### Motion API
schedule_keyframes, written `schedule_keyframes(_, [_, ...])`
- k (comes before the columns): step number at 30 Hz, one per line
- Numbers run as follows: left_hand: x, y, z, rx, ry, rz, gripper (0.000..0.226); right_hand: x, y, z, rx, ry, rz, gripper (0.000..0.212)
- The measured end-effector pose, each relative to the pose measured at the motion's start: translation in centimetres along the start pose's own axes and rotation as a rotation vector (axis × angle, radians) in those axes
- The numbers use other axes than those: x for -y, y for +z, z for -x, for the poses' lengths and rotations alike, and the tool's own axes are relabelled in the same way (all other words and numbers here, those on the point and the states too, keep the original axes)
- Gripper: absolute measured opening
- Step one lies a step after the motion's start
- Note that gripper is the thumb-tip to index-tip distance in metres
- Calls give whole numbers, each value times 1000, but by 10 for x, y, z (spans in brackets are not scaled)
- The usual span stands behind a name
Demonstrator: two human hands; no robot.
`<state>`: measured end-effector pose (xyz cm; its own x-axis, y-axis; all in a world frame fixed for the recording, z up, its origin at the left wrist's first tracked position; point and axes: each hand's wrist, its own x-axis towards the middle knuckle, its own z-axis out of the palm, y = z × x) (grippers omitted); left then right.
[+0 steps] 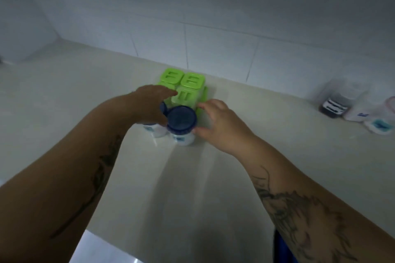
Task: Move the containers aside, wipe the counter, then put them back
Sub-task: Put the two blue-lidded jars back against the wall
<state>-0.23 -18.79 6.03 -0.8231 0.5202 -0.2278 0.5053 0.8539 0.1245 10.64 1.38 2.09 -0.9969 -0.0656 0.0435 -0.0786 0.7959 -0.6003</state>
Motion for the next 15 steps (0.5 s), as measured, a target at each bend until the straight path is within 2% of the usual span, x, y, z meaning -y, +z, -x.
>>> schedule_keyframes(3, [38, 22, 8, 29, -16, 25, 106, 27, 31, -18, 115, 65, 72, 88])
schedule_keyframes(6, [59, 50, 11, -42, 4, 162, 107, 35, 53, -25, 174, 116, 198, 93])
schedule_keyframes(9, [61, 75, 11, -191, 14, 299, 101, 34, 67, -28, 93, 99, 277, 80])
schedule_keyframes(12, [57, 82, 11, -311, -35, 344, 84, 33, 70, -26, 2, 55, 312, 65])
schedule_keyframes(15, [51, 85, 19, -350, -35, 342, 77, 27, 63, -12, 3, 20, 329, 61])
